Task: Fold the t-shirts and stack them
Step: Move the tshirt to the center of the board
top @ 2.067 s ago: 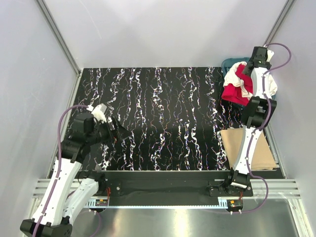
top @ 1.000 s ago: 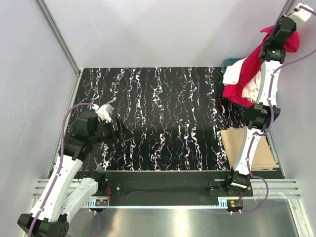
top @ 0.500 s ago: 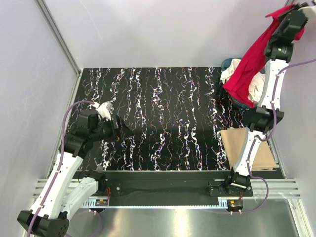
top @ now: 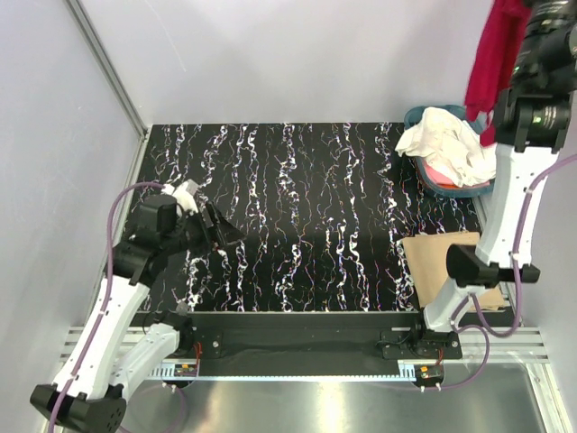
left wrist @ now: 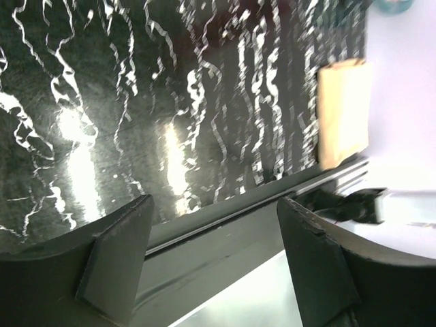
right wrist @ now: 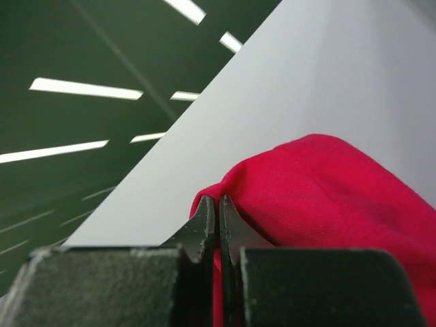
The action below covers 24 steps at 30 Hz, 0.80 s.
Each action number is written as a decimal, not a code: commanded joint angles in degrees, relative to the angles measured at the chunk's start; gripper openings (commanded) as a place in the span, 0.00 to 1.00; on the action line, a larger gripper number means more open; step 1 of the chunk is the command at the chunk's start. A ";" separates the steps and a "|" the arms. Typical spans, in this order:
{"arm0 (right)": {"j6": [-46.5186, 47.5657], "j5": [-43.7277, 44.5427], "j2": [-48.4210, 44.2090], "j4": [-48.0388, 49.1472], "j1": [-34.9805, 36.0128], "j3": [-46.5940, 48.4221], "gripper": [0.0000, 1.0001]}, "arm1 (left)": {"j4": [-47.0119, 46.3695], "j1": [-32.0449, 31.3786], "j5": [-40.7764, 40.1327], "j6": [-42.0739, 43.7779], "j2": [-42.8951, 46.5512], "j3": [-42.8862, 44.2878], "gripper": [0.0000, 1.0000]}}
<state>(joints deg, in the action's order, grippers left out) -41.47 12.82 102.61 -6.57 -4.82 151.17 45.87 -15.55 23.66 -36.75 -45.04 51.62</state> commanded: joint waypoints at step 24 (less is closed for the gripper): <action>-12.94 -46.57 -46.00 -17.78 22.75 -106.07 0.00 | -6.74 -3.50 -1.68 -11.15 4.70 1.13 0.80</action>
<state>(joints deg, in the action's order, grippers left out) -56.88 -26.92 59.18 -24.47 17.08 48.36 43.94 -16.47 20.40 -47.22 -37.08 55.18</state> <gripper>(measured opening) 0.020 0.795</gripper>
